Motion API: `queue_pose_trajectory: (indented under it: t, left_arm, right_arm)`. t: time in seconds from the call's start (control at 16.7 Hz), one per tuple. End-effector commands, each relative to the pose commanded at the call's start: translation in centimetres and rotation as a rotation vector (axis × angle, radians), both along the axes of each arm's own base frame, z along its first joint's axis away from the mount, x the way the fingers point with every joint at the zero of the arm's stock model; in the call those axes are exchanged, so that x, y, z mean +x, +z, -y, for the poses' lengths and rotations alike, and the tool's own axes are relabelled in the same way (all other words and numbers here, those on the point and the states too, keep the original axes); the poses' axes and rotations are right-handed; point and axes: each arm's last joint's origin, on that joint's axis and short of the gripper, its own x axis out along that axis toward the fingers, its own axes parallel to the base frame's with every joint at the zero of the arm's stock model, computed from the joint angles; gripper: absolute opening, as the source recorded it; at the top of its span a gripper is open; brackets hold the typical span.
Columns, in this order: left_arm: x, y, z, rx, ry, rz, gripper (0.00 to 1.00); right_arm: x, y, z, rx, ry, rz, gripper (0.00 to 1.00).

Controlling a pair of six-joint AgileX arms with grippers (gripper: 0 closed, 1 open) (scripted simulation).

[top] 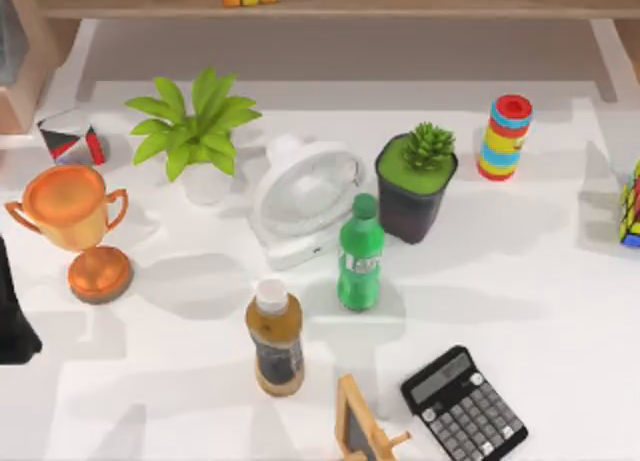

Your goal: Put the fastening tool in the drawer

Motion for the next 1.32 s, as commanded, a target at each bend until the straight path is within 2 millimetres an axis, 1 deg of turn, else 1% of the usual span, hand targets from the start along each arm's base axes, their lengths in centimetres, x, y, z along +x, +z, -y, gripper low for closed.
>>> queue_pose_trajectory:
  t: [0.18,0.3,0.48,0.66,0.96,1.2,1.32]
  left_arm:
    - [0.0,0.0,0.0,0.0,0.0,0.0,1.0]
    - [0.0,0.0,0.0,0.0,0.0,0.0,1.0]
    - [0.0,0.0,0.0,0.0,0.0,0.0,1.0]
    - [0.0,0.0,0.0,0.0,0.0,0.0,1.0]
    - [0.0,0.0,0.0,0.0,0.0,0.0,1.0]
    - [0.0,0.0,0.0,0.0,0.0,0.0,1.0]
    - [0.0,0.0,0.0,0.0,0.0,0.0,1.0]
  right_arm:
    - [-1.0,-2.5,0.0,-0.069,-0.053,0.093,1.0]
    - [-1.4,-4.1,0.2,-0.118,-0.104,0.14,1.0]
    - [-1.3,-6.4,0.7,-0.198,-0.203,0.18,1.0]
    - [-0.7,-8.7,1.7,-0.285,-0.322,0.177,1.0]
    - [1.1,-12.3,4.3,-0.441,-0.525,0.082,1.0]
    - [3.1,-15.4,7.2,-0.565,-0.647,-0.06,1.0]
    - [4.2,-17.3,8.8,-0.62,-0.679,-0.153,1.0]
